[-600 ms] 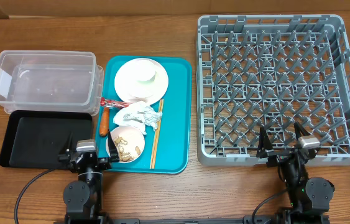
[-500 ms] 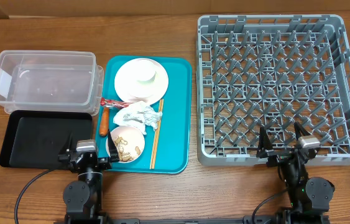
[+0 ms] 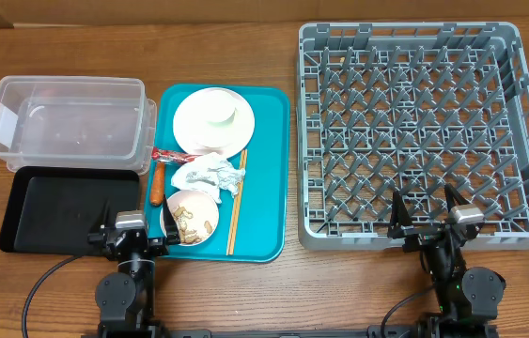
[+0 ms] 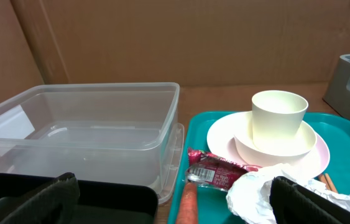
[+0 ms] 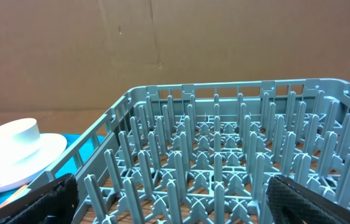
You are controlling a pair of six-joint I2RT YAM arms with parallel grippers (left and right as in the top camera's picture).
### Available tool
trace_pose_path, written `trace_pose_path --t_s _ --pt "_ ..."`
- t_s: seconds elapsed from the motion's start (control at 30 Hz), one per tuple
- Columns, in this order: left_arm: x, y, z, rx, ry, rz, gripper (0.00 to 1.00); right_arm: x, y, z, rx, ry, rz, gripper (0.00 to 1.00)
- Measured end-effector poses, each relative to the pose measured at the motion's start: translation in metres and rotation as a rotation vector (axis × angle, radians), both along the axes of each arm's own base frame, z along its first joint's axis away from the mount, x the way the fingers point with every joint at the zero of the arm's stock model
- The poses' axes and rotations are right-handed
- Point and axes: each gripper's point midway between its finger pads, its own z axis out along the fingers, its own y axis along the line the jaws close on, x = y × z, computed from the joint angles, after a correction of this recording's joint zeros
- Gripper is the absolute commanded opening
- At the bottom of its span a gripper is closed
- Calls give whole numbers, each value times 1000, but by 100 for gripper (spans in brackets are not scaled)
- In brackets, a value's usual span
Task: Sort waste into correct bins and load items into the dishwasher
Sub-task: 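Move the left gripper toward the white tissue on the teal tray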
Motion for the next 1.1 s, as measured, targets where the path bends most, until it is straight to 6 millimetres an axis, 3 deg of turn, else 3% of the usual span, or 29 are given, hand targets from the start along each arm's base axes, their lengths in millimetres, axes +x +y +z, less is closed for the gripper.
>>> trace_pose_path --t_s 0.53,0.93,1.1 --pt "1 -29 -1 -74 2 -165 100 0 0 0 0 1 0 100" --pt "-9 -80 12 -188 -19 -461 100 0 0 0 -1 0 0 100" --pt "-20 -87 40 -226 -16 -502 100 0 0 0 0 1 0 100"
